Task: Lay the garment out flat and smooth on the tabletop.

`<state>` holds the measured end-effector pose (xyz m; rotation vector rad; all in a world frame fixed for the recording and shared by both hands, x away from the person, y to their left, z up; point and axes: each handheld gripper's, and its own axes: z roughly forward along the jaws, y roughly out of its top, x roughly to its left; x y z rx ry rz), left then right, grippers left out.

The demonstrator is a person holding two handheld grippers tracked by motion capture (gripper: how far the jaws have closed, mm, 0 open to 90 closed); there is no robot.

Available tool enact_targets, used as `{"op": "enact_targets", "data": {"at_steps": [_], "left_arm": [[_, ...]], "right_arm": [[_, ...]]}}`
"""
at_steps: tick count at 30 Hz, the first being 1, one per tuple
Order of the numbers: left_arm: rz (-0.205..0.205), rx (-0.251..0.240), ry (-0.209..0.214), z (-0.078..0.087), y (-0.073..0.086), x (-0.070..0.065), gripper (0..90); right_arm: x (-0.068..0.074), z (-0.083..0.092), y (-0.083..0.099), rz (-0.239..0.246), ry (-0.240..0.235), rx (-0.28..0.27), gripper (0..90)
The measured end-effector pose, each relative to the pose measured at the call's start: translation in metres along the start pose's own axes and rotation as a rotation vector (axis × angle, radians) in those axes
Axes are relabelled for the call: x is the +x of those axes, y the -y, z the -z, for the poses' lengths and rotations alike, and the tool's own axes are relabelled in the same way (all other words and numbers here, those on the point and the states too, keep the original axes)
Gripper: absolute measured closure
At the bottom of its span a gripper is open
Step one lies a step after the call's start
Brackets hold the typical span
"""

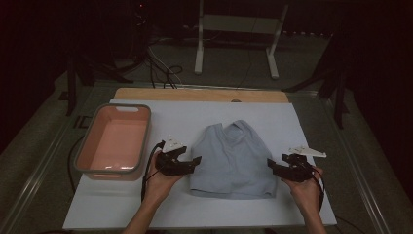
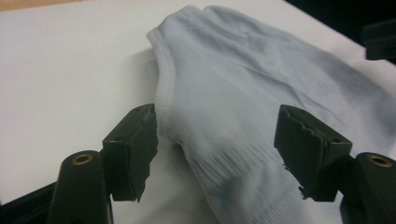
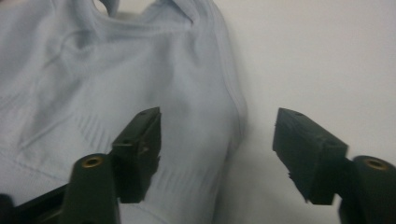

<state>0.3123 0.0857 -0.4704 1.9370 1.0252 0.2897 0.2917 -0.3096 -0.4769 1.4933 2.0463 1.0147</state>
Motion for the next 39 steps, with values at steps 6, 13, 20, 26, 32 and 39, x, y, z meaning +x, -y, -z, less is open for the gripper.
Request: {"op": "enact_targets", "data": {"at_steps": [6,13,20,26,32,39], "left_arm": [[0.009,0.020,-0.025,-0.010,0.000,0.006,37.3],[0.006,0.047,-0.032,-0.016,0.002,0.008,46.9],[-0.007,0.086,-0.001,-0.026,0.004,0.004,67.4],[-0.039,0.104,0.031,-0.033,0.006,-0.004,73.4],[-0.044,0.106,0.007,-0.037,0.009,-0.008,63.9],[0.029,0.121,0.003,-0.041,0.010,-0.001,48.1]], "right_arm": [[-0.004,-0.005,0.004,-0.006,-0.004,0.043,55.4],[-0.004,-0.015,0.005,-0.007,-0.009,0.099,67.0],[-0.005,-0.017,0.007,0.025,0.010,0.126,88.6],[-0.009,-0.008,0.009,0.045,0.052,0.125,89.3],[-0.013,-0.003,0.010,0.051,0.092,0.122,89.6],[-0.015,0.000,0.011,0.056,0.144,0.129,90.0]]}}
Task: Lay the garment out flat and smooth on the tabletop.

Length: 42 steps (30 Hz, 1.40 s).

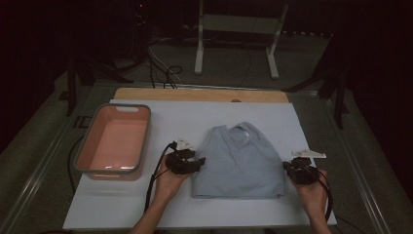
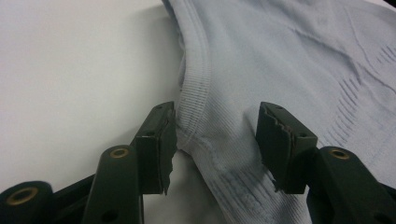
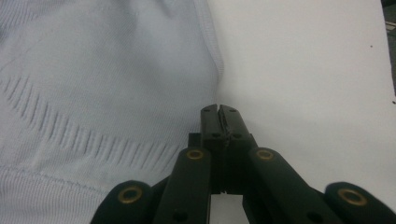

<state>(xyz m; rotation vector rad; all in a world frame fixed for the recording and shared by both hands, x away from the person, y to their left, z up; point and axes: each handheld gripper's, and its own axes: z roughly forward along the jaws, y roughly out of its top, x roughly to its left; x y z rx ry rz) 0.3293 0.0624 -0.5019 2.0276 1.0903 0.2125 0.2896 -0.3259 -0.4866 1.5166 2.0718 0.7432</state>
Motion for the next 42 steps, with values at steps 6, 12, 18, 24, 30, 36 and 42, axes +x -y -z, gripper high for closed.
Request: {"op": "enact_targets", "data": {"at_steps": [6,12,18,24,30,36,42], "left_arm": [[-0.013,0.060,0.011,-0.012,0.002,-0.002,65.5],[-0.045,0.034,-0.005,-0.005,0.000,-0.007,82.3],[-0.041,-0.003,-0.051,0.015,-0.003,0.001,82.9],[-0.028,-0.006,-0.061,0.021,0.000,0.009,82.9],[-0.024,-0.002,-0.062,0.025,0.003,0.012,82.8],[-0.025,-0.002,-0.061,0.026,0.004,0.013,82.8],[-0.031,0.002,-0.064,0.028,0.006,0.013,82.8]], "right_arm": [[0.004,0.001,-0.002,0.013,-0.030,-0.032,77.3],[0.004,0.000,-0.003,0.012,-0.047,-0.048,55.5],[0.009,-0.002,-0.006,0.018,-0.060,-0.053,47.9],[0.013,-0.004,-0.010,0.020,-0.074,-0.060,46.4],[0.017,-0.011,-0.012,0.022,-0.088,-0.042,50.5],[0.021,-0.020,-0.013,0.029,-0.101,-0.011,58.0],[0.024,-0.031,-0.014,0.029,-0.097,0.025,58.6]]}}
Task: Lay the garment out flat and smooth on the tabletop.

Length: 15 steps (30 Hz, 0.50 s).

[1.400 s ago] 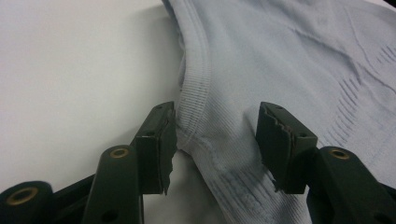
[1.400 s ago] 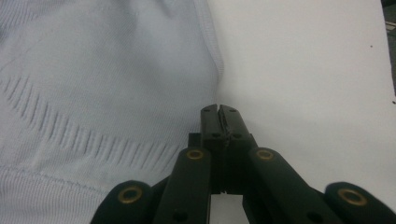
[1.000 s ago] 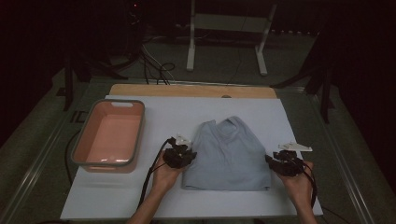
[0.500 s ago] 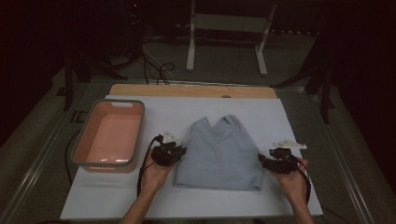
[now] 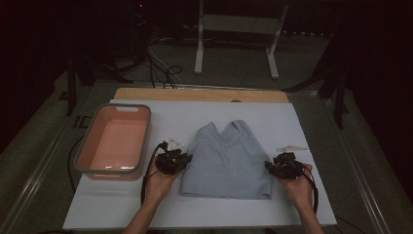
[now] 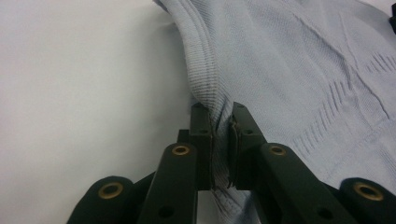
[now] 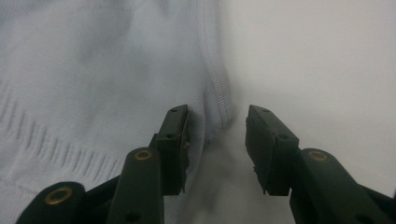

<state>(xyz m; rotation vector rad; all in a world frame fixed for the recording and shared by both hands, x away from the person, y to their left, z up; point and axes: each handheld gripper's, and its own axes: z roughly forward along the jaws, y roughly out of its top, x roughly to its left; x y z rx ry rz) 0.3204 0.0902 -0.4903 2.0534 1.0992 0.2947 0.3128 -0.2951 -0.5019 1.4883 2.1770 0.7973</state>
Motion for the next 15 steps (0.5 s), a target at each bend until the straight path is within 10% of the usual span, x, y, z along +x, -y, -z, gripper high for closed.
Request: {"op": "enact_targets", "data": {"at_steps": [15], "left_arm": [[-0.003,0.007,-0.005,0.009,0.010,0.000,82.9]], "right_arm": [[0.011,-0.003,0.001,0.022,-0.101,0.081,85.4]]}}
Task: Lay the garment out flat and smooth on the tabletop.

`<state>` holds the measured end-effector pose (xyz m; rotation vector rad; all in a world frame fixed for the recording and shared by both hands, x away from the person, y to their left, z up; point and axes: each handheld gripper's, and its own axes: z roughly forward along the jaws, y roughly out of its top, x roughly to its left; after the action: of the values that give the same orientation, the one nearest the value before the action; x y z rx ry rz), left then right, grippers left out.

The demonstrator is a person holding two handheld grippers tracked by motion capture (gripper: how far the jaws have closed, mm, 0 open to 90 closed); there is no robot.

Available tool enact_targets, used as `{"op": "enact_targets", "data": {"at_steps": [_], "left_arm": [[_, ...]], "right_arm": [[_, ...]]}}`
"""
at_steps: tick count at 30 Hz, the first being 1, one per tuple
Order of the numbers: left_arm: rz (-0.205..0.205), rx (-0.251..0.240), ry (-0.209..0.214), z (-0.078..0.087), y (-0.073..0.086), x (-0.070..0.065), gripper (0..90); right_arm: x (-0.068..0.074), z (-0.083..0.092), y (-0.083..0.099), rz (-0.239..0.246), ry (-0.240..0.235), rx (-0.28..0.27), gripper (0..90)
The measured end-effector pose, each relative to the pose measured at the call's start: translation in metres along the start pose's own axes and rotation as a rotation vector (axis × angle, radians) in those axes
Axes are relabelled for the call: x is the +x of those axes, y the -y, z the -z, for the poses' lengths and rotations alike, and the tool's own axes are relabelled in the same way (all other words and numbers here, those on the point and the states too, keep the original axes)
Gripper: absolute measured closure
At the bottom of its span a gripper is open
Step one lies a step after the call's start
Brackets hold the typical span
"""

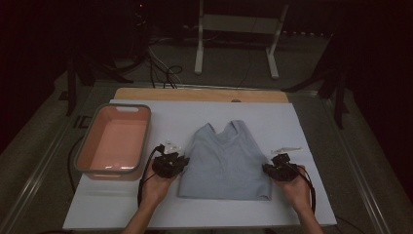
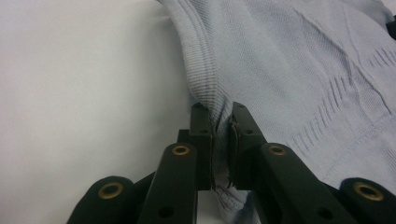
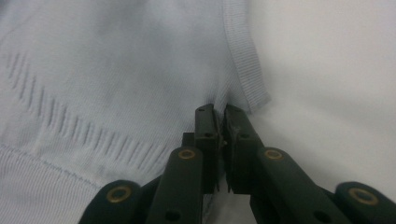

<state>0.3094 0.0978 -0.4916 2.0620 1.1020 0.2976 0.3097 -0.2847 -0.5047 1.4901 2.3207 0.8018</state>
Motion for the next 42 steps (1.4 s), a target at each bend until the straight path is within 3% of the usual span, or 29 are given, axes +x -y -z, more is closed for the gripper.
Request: {"op": "enact_targets", "data": {"at_steps": [13,42], "left_arm": [[0.005,-0.004,0.036,0.008,0.008,-0.004,82.6],[-0.006,0.010,0.117,0.015,0.019,-0.021,81.8]], "right_arm": [[0.007,0.020,0.011,0.040,-0.015,-0.017,85.7],[0.007,0.046,0.033,0.053,0.003,-0.044,86.3]]}}
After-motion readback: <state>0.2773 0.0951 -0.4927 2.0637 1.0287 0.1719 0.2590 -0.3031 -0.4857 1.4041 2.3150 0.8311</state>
